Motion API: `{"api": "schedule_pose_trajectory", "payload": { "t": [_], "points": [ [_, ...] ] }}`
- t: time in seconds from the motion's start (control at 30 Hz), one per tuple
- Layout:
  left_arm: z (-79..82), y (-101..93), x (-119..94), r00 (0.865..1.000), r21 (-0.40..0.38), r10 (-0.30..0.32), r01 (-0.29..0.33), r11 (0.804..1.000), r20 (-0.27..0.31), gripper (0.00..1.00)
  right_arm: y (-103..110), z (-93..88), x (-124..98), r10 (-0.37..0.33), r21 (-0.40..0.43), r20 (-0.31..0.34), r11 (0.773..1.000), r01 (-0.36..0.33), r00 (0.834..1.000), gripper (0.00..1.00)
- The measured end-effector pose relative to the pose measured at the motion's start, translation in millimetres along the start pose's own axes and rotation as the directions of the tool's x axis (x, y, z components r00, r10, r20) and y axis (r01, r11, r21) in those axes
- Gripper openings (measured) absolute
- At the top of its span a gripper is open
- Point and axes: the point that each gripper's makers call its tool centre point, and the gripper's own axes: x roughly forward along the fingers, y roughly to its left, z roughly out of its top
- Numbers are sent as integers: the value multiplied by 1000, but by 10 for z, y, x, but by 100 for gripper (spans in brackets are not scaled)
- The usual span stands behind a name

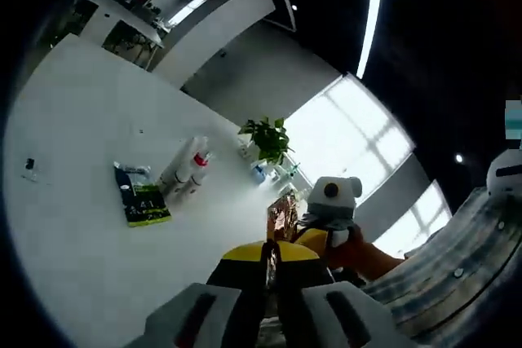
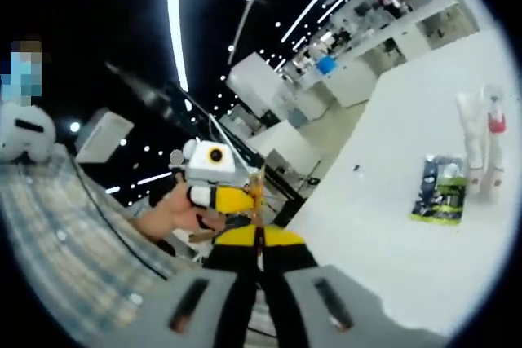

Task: Arrange the skincare products in the storage area until every visible bottle or jar stands upright without overlapping.

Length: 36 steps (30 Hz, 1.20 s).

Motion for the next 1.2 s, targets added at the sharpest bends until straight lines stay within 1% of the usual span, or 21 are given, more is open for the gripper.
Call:
{"api": "schedule_pose_trajectory", "payload": {
  "t": [0.03, 0.13, 0.17, 0.23, 0.27, 0.43, 0.47, 0.53, 0.57, 0.6, 0.63, 0.67, 0.8, 0.9, 0.93, 1.0, 1.03, 1.1, 1.2],
  "points": [
    [2, -6, 8, 1000, 0, 0, 0, 1000, 0, 1, 7, -54, 19, 3, -23, -23, 1000, -4, 1000, 0],
    [0, -17, 20, 1000, -2, -7, 7, 1000, -6, 1, -1, -98, 62, -3, -29, -38, 1000, 2, 999, 3],
    [0, -19, 19, 1000, -4, -9, 9, 1000, -5, 0, -10, -99, 78, -9, -41, -30, 999, 7, 1000, 6],
    [3, -17, 17, 1000, -7, -10, 10, 1000, -3, 0, -27, -80, 99, -18, -41, -14, 999, 18, 1000, 17],
    [-6, -13, 17, 1000, -7, -9, 9, 1000, -6, 0, -25, -68, 112, -18, -38, -7, 999, 18, 1000, 19],
    [-76, -27, 24, 999, -2, -12, 12, 1000, -37, 0, -27, 1, 122, -21, -42, 23, 999, 22, 1000, 18],
    [-94, -36, 28, 999, 0, -16, 16, 1000, -44, 0, -29, 35, 119, -21, -33, 37, 999, 22, 999, 17],
    [-147, -68, 30, 996, 3, -36, 37, 999, -75, 0, -22, 69, 121, -12, -17, 55, 1000, 12, 998, 16],
    [-154, -73, 35, 996, 8, -35, 35, 999, -78, 0, -19, 67, 123, -6, -10, 53, 1000, 6, 999, 13],
    [-164, -73, 40, 996, 10, -32, 33, 999, -83, 0, -17, 57, 125, -2, -6, 49, 1000, 2, 999, 8],
    [-175, -63, 39, 996, 10, -28, 29, 1000, -89, 0, -7, 23, 127, 10, -13, 32, 1000, -10, 999, 5],
    [-184, -37, 36, 995, 18, -15, 16, 1000, -94, 0, 2, 16, 136, 11, -5, 32, 1000, -11, 999, 3],
    [-183, -8, 15, 996, -9, -19, 18, 1000, -82, 1, 22, 10, 146, 18, -2, 42, 1000, -18, 999, 1],
    [-197, -11, 13, 997, -14, -23, 22, 1000, -77, 1, 17, -7, 147, 25, 39, 47, 999, -27, 999, 0],
    [-205, -11, 13, 997, -15, -26, 25, 1000, -78, 1, 21, -12, 143, 27, 40, 48, 999, -29, 998, 0],
    [-208, -8, 19, 997, -15, -36, 36, 999, -61, 5, 24, -8, 118, 34, 55, 60, 998, -37, 998, 0],
    [-222, -34, 22, 996, -29, -67, 66, 997, -55, 7, 17, 11, 105, 31, 57, 74, 998, -35, 997, 0],
    [-245, -54, 30, 994, -65, -97, 94, 993, -44, 11, 31, 53, 80, 34, 80, 93, 996, -42, 995, 0],
    [-308, -40, 54, 994, -69, -95, 91, 993, -53, 11, 39, 89, 38, 42, 101, 118, 993, -55, 992, 0]
  ]
}}
